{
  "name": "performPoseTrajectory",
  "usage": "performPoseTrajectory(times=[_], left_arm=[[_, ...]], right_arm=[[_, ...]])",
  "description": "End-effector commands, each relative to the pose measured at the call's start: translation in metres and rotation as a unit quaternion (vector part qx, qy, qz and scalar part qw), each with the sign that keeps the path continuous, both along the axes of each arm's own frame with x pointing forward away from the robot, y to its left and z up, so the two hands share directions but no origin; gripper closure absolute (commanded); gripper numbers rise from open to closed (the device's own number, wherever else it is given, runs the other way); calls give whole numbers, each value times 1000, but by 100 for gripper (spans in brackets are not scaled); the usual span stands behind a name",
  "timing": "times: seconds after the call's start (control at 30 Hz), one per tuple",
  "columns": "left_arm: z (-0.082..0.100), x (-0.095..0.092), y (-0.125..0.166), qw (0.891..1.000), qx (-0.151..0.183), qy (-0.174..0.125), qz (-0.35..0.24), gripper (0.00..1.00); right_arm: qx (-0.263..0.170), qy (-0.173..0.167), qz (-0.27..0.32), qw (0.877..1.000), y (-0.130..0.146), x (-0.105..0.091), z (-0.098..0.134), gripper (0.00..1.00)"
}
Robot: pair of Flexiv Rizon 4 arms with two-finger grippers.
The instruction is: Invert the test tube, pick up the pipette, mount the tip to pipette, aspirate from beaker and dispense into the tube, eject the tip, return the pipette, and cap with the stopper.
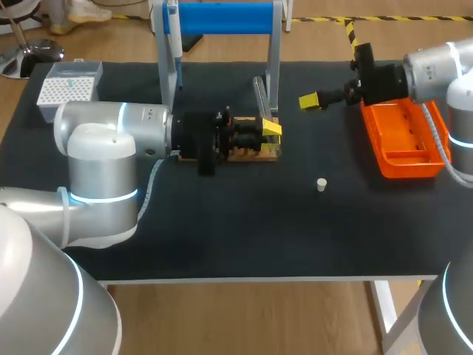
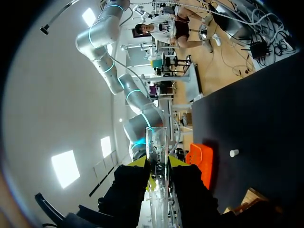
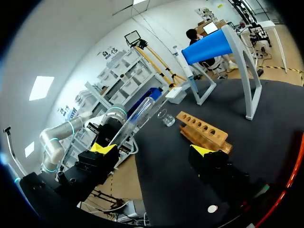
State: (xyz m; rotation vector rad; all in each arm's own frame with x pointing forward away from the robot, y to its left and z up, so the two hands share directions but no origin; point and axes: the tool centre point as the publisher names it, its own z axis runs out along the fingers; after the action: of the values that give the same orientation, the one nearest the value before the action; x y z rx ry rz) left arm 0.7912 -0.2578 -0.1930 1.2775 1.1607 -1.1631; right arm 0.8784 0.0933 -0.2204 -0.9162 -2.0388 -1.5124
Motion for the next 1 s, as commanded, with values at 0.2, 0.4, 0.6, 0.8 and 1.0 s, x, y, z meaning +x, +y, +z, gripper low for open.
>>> performPoseTrajectory(times=[0.2, 0.4, 0.6, 0.8, 1.0], left_arm=[[-1, 0, 1, 1000, -2, -1, 0, 100], [-1, 0, 1, 1000, -2, -1, 0, 100], [-1, 0, 1, 1000, -2, -1, 0, 100], [-1, 0, 1, 1000, -2, -1, 0, 100], [-1, 0, 1, 1000, -2, -1, 0, 100]], right_arm=[[-11, -4, -14, 1000, 0, -6, 2, 0], [-53, -74, -31, 995, -6, -9, -14, 0], [-133, -177, -54, 974, -17, -10, -34, 0], [-169, -221, -24, 960, -9, -17, -56, 0], [-199, -249, -1, 948, -2, -13, -77, 0]])
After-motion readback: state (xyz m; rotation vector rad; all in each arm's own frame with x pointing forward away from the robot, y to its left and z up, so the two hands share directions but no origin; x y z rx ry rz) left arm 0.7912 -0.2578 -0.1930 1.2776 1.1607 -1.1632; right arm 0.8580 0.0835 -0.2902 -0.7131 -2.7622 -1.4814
